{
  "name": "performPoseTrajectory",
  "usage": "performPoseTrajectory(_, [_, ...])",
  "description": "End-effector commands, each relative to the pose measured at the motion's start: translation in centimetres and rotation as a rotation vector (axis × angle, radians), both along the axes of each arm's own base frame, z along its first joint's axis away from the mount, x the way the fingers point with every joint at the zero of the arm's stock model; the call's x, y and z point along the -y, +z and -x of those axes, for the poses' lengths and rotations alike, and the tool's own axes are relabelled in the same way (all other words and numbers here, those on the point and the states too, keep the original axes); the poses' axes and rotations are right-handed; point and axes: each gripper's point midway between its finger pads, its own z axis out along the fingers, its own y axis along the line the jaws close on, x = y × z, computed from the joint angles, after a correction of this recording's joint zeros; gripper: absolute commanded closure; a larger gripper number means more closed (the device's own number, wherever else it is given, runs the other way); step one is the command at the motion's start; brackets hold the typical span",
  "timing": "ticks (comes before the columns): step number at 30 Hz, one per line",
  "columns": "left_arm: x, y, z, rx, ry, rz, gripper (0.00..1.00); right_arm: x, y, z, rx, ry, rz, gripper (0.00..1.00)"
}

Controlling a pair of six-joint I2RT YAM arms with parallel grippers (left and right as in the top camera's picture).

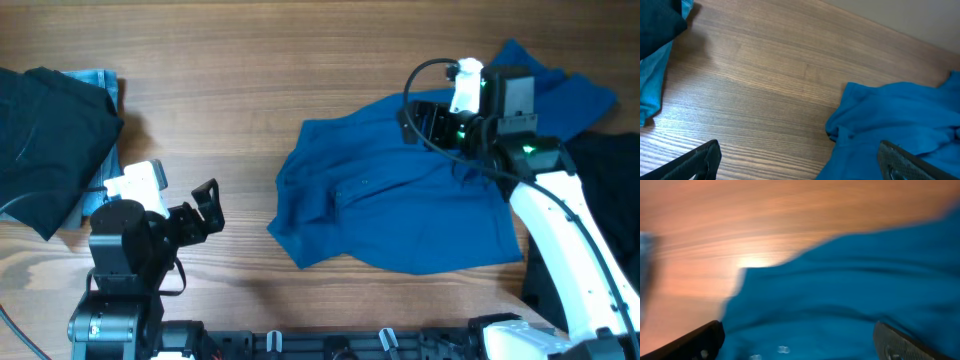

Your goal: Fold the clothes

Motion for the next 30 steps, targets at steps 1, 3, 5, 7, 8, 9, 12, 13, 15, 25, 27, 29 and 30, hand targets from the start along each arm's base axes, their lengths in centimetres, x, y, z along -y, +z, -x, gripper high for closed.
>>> performPoseTrajectory(1, [0.3, 0.9, -0.1, 0.022, -0.009, 0.010, 0.00, 5.5, -0.9, -0.3, -0.020, -0.243, 0.209, 0.00])
performPoseTrajectory(3, [0.3, 1.4, -0.4, 0.043, -0.009, 0.011, 0.00, 6.6, -1.4, 0.4, -0.049, -0.276, 0.263, 0.00])
performPoseTrajectory(5, [0.3, 1.8, -0.7, 0.059, 0.007, 0.041, 0.00, 7.4, -2.0, 1.3, -0.092, -0.295, 0.308, 0.00])
performPoseTrajectory(7, [0.5, 2.0, -1.0, 0.066, 0.030, 0.094, 0.00, 7.7, -2.6, 2.3, -0.136, -0.294, 0.328, 0.00])
performPoseTrajectory(8, [0.7, 2.0, -1.1, 0.063, 0.027, 0.109, 0.00, 7.8, -2.8, 2.7, -0.155, -0.291, 0.335, 0.00])
performPoseTrajectory(9, [1.2, 1.9, -1.3, 0.054, 0.004, 0.132, 0.00, 7.9, -3.0, 3.0, -0.171, -0.291, 0.337, 0.00])
performPoseTrajectory(12, [2.9, 1.1, -1.9, 0.011, -0.072, 0.184, 0.00, 8.2, -3.5, 4.0, -0.219, -0.316, 0.331, 0.00])
performPoseTrajectory(13, [3.4, 0.6, -2.2, -0.011, -0.097, 0.202, 0.00, 8.3, -3.7, 4.3, -0.236, -0.337, 0.320, 0.00])
performPoseTrajectory(15, [4.4, -0.6, -3.0, -0.068, -0.139, 0.238, 0.00, 8.3, -4.0, 4.9, -0.266, -0.366, 0.293, 0.00])
performPoseTrajectory(25, [9.1, -9.9, -6.6, -0.418, -0.278, 0.481, 0.00, 10.3, -5.0, 7.4, -0.391, -0.416, 0.285, 0.00])
performPoseTrajectory(27, [10.3, -11.7, -7.0, -0.468, -0.317, 0.520, 0.00, 10.7, -5.1, 7.7, -0.403, -0.428, 0.284, 0.00])
performPoseTrajectory(29, [11.6, -13.6, -7.3, -0.510, -0.356, 0.542, 0.00, 11.0, -5.1, 7.8, -0.408, -0.438, 0.283, 0.00])
performPoseTrajectory(30, [12.2, -14.6, -7.4, -0.529, -0.371, 0.546, 0.00, 11.1, -5.2, 7.8, -0.409, -0.441, 0.283, 0.00])
